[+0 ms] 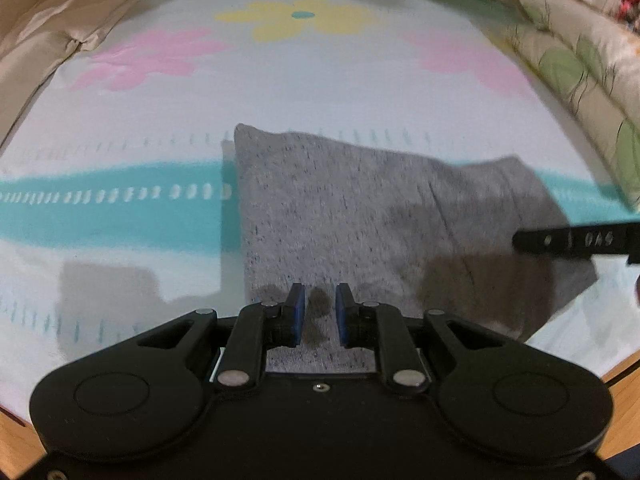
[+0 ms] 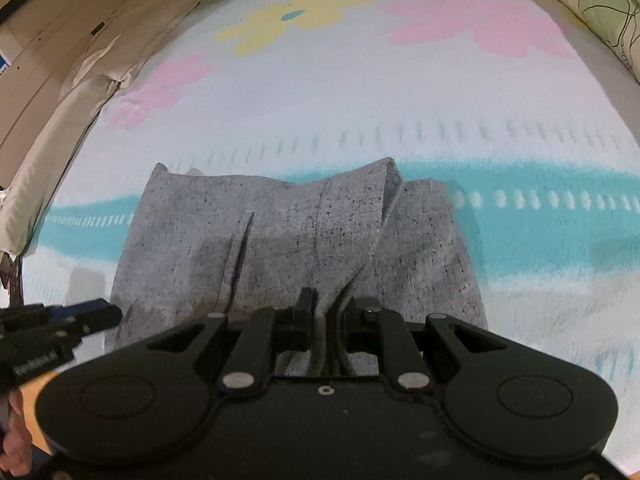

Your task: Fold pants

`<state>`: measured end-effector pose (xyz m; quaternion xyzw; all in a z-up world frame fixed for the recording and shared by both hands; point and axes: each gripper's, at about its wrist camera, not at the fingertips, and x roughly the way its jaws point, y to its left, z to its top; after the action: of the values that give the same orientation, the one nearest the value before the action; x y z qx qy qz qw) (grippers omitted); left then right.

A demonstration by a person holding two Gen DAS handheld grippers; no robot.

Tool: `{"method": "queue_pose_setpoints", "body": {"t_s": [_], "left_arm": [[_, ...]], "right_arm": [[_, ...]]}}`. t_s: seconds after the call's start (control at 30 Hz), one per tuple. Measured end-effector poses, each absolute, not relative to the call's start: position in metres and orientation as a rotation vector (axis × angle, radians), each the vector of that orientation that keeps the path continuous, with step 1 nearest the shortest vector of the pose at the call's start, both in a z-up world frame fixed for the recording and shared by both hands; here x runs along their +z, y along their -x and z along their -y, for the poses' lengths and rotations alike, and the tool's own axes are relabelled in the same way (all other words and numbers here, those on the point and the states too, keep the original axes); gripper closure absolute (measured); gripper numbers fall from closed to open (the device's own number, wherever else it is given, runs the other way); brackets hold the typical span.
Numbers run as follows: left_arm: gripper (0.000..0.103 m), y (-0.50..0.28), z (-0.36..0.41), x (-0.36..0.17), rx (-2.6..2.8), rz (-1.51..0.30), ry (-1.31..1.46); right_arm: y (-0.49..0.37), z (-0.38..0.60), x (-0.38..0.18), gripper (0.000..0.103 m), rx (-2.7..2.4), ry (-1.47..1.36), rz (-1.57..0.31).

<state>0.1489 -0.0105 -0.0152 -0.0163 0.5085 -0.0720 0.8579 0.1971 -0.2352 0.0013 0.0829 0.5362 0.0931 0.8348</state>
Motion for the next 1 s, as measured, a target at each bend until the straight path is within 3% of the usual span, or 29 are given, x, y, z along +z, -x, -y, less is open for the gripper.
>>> {"method": "queue_pose_setpoints", "body": {"t_s": [0.27,0.37,0.43,0.5,0.7,0.87,1.0], "left_arm": [[0.08,-0.153,0.023,-0.012,-0.125,-1.064,0.028],[0.078,-0.157,0.026,-0.02,-0.109,-1.086,0.018],[0.071,-0.16,0.029,-0.03,-0.106,-1.116,-0.013],[0.07,-0.159,0.033,-0.041,-0.111,-1.137,-0.062],[0.071,-0.153,0.039,-0.027,-0.082,-1.102,-0.105],[0.071,-0.163,0.036,0.001,-0.082,-0.988,-0.086],[0.071,-0.196,0.024,0.002,-0.066,-1.02,-0.004]], "right_arm": [[-0.185,0.226,0.022,0.089,0.266,-0.1,-0.996],[-0.191,0.234,0.008,0.087,0.223,-0.101,-1.061],[-0.195,0.239,-0.008,0.082,0.183,-0.089,-1.124],[-0.195,0.243,-0.018,0.073,0.145,-0.073,-1.159],[-0.197,0.252,-0.001,0.068,0.019,-0.108,-1.187],[-0.195,0.247,0.03,0.068,-0.021,-0.043,-1.006],[-0.201,0.245,0.031,0.068,0.045,-0.094,-0.938]]}}
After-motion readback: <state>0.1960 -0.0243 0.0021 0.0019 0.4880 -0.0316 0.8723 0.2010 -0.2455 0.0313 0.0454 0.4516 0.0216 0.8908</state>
